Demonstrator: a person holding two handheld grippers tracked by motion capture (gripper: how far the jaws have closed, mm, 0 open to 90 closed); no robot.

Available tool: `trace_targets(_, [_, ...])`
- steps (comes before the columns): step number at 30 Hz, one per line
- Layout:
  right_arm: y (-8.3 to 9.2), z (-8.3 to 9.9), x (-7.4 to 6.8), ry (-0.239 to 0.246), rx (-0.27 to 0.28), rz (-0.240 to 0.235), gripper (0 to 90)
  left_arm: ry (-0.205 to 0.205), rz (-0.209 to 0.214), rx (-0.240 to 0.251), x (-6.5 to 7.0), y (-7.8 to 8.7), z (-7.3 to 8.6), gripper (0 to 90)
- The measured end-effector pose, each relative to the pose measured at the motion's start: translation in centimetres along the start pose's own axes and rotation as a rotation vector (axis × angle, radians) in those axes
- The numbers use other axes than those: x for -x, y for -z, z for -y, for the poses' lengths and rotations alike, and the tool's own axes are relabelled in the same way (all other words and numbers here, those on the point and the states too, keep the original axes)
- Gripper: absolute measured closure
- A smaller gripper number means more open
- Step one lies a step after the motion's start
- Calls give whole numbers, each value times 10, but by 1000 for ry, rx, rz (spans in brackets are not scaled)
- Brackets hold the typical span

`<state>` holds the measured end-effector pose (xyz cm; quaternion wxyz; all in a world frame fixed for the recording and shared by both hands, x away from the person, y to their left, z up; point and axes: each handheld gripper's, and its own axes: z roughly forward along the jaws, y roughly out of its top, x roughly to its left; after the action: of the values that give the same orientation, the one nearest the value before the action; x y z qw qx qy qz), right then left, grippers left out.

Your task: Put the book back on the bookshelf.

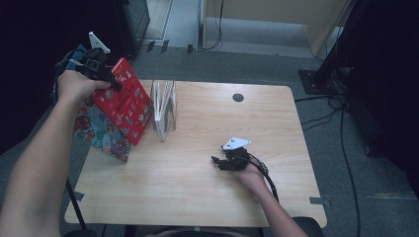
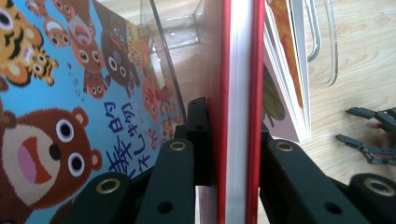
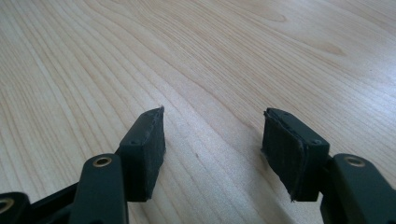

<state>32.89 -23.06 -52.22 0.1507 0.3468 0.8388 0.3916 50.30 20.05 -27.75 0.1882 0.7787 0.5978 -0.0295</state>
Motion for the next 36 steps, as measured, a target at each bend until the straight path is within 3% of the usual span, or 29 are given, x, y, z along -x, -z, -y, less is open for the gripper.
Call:
trace_targets(10, [0, 0, 0, -2, 0, 3, 392, -14, -8, 16, 8, -13, -14, 794])
trace_targets(36, [1, 0, -1, -4, -1, 4, 392, 21, -22, 9, 3, -20, -28, 792])
